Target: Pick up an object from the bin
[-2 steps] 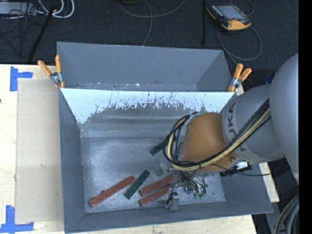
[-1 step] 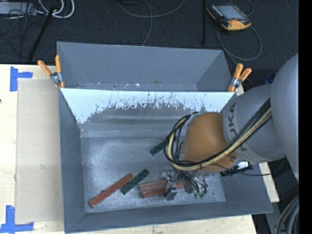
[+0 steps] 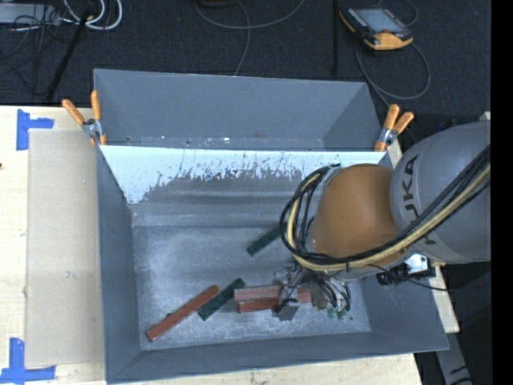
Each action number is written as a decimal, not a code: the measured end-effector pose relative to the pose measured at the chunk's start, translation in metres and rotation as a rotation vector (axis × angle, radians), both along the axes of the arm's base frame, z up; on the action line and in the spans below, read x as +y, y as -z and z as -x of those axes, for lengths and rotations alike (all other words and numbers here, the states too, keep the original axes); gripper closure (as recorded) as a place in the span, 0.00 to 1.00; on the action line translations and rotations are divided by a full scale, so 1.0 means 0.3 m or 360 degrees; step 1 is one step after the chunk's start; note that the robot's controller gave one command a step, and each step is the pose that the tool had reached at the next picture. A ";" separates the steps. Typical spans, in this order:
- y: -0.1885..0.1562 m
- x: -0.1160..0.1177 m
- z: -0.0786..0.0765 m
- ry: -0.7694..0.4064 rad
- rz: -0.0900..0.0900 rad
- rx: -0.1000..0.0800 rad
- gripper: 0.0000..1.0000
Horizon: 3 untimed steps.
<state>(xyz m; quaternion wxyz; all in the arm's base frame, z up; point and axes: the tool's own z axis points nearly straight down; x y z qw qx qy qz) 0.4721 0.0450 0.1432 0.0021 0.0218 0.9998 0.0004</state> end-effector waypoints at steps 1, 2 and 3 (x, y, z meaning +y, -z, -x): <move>-0.289 0.035 -0.048 -0.0005 0.0000 -0.0007 1.00; -0.257 0.076 -0.097 -0.0278 0.0001 0.0006 1.00; -0.248 0.171 -0.144 -0.0303 0.0000 0.0004 1.00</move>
Offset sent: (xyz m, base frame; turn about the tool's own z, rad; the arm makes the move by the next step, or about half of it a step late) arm 0.0123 0.0099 0.0831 -0.0009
